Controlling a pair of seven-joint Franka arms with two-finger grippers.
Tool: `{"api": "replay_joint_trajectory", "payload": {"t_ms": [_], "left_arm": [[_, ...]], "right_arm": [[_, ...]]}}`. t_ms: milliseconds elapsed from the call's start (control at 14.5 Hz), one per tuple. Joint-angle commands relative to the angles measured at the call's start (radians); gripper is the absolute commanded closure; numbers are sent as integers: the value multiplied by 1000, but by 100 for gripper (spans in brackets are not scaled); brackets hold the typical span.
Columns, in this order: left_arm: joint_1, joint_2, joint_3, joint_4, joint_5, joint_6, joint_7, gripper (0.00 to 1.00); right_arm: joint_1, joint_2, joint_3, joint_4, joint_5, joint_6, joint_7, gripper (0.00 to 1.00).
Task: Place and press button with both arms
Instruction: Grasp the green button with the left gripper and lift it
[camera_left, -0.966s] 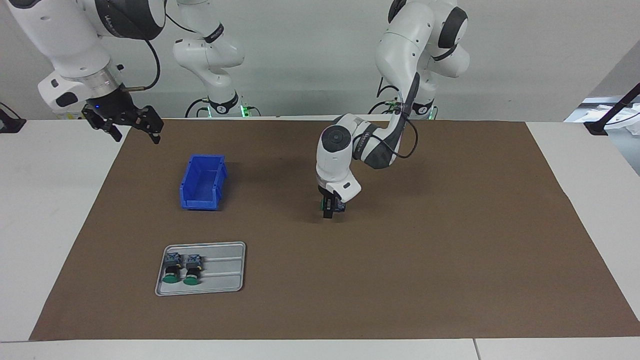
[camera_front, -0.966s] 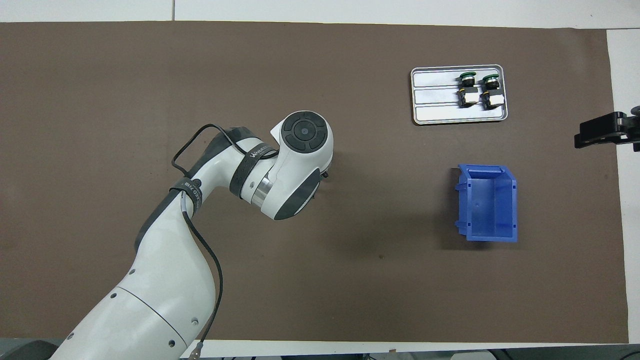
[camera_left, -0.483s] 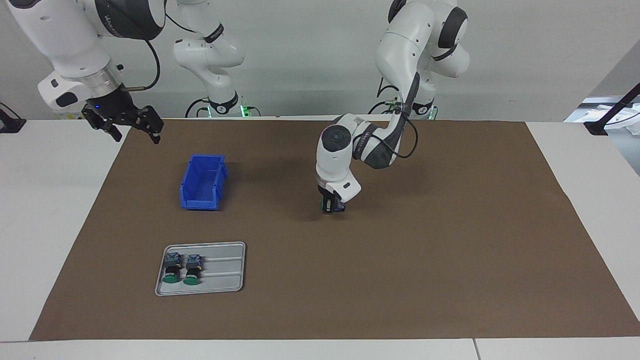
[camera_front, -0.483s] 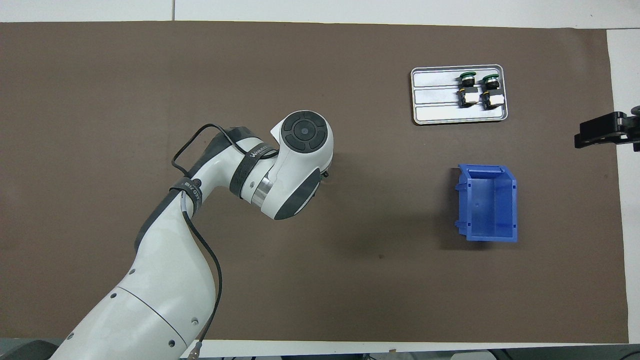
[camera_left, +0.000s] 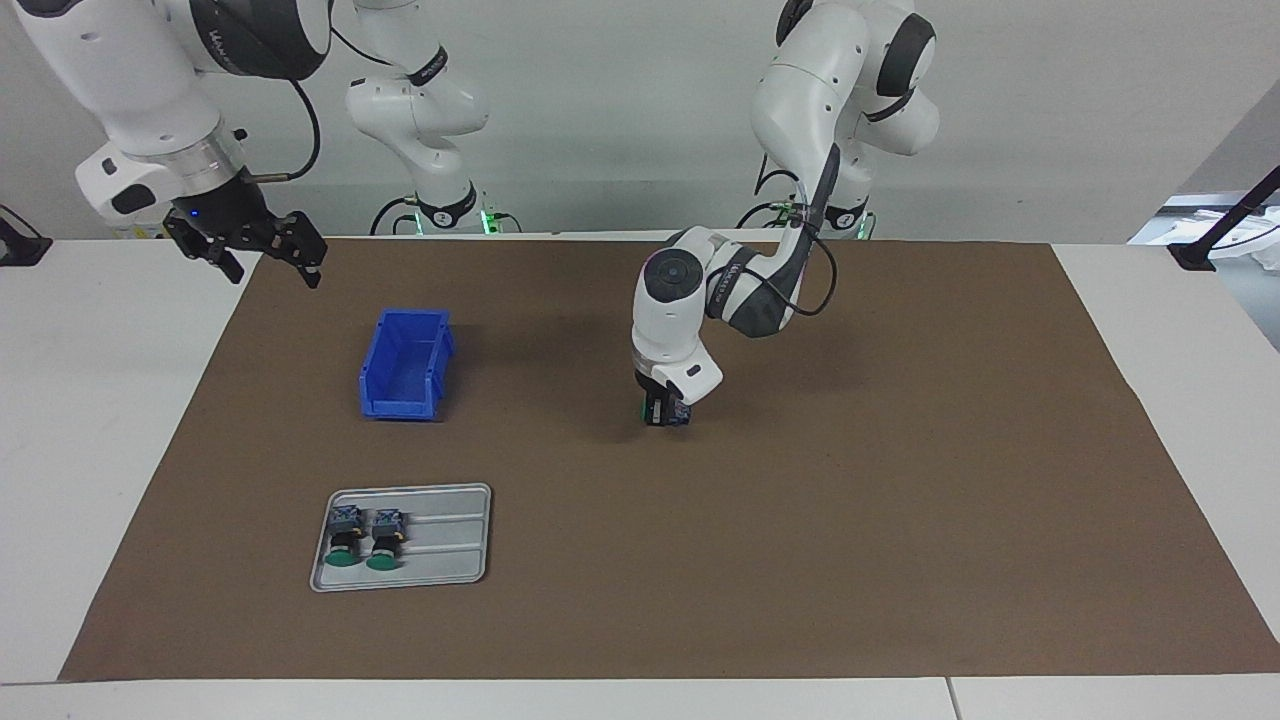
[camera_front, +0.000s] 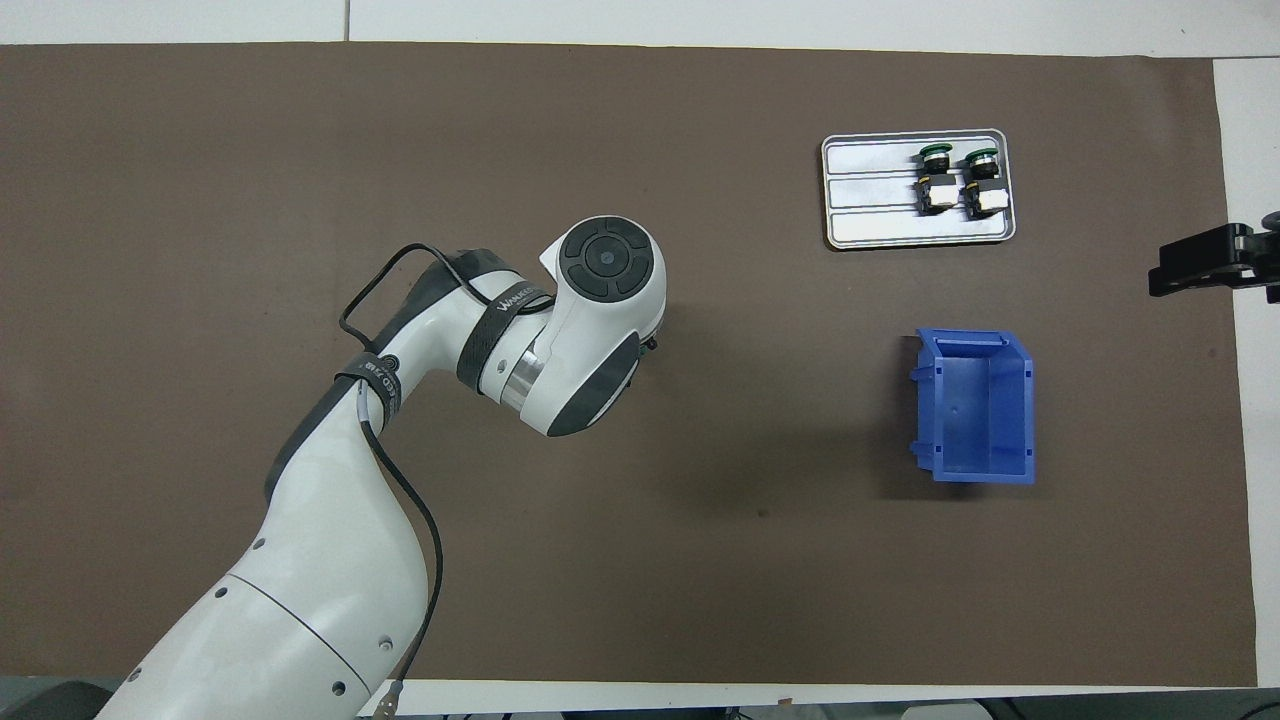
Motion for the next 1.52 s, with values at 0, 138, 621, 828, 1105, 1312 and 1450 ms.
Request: {"api": "replay_joint_trajectory", "payload": {"t_ms": [0, 138, 621, 828, 1105, 1312, 1450], "left_arm": [[-3, -28, 14, 9, 10, -12, 1, 96], [3, -54, 17, 1, 10, -15, 12, 99], [106, -245, 15, -143, -71, -12, 184, 98], [169, -276, 12, -184, -154, -15, 278, 98], [255, -310, 14, -246, -429, -15, 519, 98], [272, -336, 15, -304, -606, 13, 646, 98], [299, -351, 15, -341, -731, 23, 721, 98]], "right_arm": [[-8, -10, 5, -11, 2, -4, -18, 2], [-8, -10, 5, -11, 2, -4, -18, 2], [-8, -12, 5, -11, 2, -4, -18, 2], [-8, -11, 5, -11, 2, -4, -18, 2], [-8, -11, 5, -11, 2, -4, -18, 2], [-6, -12, 5, -11, 2, -4, -18, 2], [-6, -12, 5, -11, 2, -4, -18, 2]]}}
